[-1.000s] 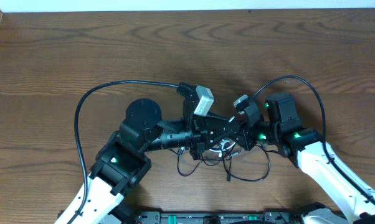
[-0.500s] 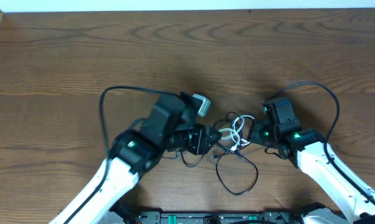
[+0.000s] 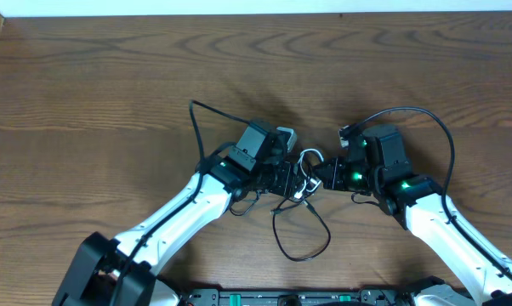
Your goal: Untangle cables
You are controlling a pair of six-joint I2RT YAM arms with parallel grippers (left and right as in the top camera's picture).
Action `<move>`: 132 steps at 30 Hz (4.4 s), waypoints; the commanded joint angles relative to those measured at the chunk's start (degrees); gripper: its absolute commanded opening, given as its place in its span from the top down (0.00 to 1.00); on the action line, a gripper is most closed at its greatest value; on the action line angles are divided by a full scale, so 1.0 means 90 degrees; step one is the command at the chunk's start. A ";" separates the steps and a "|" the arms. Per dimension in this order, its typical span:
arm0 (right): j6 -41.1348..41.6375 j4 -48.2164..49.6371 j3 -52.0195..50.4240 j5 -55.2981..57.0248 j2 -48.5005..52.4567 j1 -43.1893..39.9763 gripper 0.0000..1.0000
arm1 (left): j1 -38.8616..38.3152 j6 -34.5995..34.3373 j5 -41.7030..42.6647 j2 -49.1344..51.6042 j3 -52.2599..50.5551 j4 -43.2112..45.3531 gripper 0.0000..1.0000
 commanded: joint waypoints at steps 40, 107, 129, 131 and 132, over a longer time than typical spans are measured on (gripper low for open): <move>-0.0515 -0.0563 0.0027 0.0056 -0.0007 0.0017 0.99 | 0.0155 -0.0240 -0.0318 0.0522 0.0012 0.0556 0.93; -0.2844 0.0347 0.0029 -0.5037 -0.0007 -0.1168 0.99 | 0.0525 0.0267 0.1163 -0.0559 0.0012 0.0425 0.18; -0.1933 -0.1275 0.0029 -0.0068 -0.0007 -0.1178 0.99 | 0.0767 0.0391 0.0180 -0.1120 0.0012 -0.0068 0.93; -0.1328 -0.1724 0.0029 0.1506 -0.0007 -0.1178 0.96 | 0.1010 0.0391 0.0180 -0.1474 0.0015 -0.0318 0.93; -0.1158 -0.1868 0.0029 0.1965 -0.0007 -0.1178 0.95 | 0.1127 0.0391 0.0180 -0.1632 0.0015 -0.0430 0.93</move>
